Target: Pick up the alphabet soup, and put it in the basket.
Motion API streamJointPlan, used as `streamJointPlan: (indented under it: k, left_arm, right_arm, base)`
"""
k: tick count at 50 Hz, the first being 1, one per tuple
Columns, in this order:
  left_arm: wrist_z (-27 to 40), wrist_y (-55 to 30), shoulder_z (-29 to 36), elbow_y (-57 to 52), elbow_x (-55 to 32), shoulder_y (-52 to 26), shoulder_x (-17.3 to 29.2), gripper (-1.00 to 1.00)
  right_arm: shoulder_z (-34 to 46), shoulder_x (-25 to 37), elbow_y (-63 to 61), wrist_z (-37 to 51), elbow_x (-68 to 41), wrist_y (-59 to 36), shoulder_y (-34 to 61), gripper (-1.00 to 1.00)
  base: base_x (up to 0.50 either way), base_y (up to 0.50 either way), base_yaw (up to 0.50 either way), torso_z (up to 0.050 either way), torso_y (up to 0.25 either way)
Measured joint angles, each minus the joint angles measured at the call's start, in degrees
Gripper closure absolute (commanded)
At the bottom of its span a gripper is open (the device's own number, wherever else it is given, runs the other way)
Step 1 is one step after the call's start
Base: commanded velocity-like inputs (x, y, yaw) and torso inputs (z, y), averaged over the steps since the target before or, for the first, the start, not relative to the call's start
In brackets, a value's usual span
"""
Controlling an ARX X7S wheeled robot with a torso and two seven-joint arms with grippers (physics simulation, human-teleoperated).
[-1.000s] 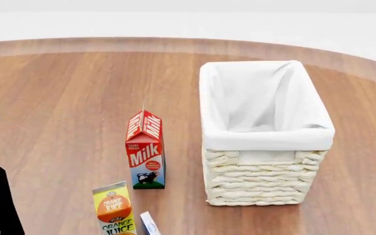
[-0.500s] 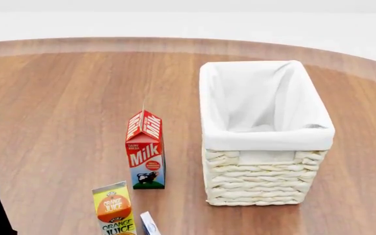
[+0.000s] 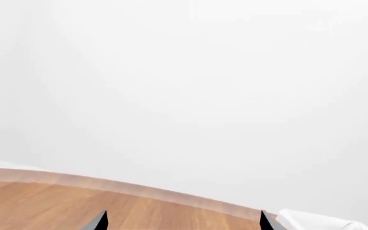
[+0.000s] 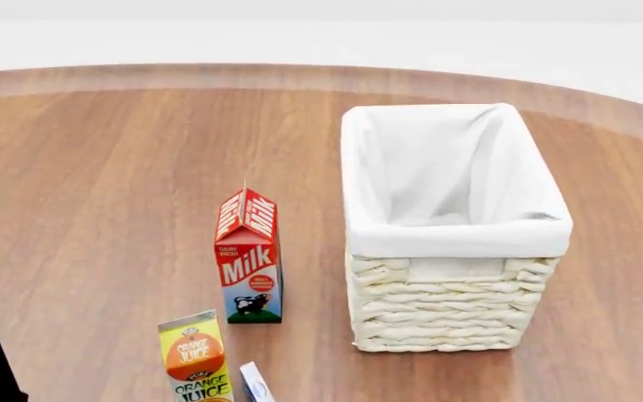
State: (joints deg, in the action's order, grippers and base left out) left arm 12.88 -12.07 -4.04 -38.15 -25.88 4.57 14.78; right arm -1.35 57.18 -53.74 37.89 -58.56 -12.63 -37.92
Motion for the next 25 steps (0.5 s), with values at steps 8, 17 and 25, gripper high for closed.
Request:
streamJointPlan:
  k: [8, 17, 25]
  left_arm:
    - [0.12, 0.25, 0.11, -0.25, -0.15, 0.36, 0.26, -1.0]
    - [0.29, 0.45, 0.25, -0.33, -0.27, 0.63, 0.51, -1.0]
    - [0.45, 0.56, 0.35, -0.29, -0.45, 0.72, 0.74, -1.0]
  right_arm:
    - [2.69, -1.07, 2.2, -1.02, 0.21, -1.41, 3.07, -1.0]
    - [6.34, -2.88, 5.58, -2.86, 0.26, -3.56, 8.39, -1.0]
    - [8.95, -4.48, 8.81, -4.52, 0.12, -5.18, 12.68, -1.0]
  base:
    - [0.0, 0.0, 0.0, 0.0, 0.0]
    - [0.0, 0.0, 0.0, 0.0, 0.0]
    - [0.0, 0.0, 0.0, 0.0, 0.0]
